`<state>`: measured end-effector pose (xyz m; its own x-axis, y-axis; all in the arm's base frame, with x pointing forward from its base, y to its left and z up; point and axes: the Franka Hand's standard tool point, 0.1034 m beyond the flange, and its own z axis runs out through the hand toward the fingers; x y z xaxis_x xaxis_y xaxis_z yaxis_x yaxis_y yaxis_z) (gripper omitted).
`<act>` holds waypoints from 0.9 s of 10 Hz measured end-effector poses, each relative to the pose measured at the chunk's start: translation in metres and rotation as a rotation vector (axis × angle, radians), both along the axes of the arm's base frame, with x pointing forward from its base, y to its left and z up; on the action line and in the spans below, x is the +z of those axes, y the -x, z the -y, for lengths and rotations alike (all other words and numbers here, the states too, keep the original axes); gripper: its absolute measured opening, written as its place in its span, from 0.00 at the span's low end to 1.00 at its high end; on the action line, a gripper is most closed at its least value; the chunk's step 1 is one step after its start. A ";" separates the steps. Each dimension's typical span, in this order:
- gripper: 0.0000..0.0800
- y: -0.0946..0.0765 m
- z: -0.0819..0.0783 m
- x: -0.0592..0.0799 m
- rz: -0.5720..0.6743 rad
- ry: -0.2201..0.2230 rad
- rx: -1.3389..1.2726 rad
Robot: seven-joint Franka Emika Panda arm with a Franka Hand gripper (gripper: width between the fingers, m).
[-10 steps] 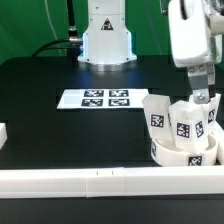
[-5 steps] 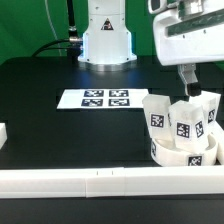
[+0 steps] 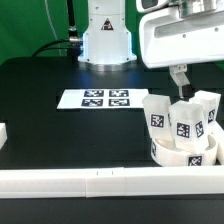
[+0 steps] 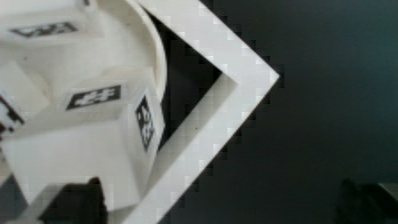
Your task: Assemble stool
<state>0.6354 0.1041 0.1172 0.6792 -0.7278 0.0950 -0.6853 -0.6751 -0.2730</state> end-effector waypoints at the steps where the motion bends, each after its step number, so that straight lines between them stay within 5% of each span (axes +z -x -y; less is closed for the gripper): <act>1: 0.81 0.000 0.004 0.000 0.017 0.061 0.175; 3: 0.81 0.001 0.005 0.000 0.031 0.176 0.505; 9: 0.81 0.006 0.014 -0.003 0.025 0.309 1.017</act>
Offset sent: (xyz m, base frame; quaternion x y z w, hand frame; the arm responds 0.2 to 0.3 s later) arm -0.0136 0.0146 0.0049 0.0001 -0.0649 -0.2906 0.9546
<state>0.6291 0.0899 0.1143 0.9498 0.2395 0.2013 0.2441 -0.9698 0.0023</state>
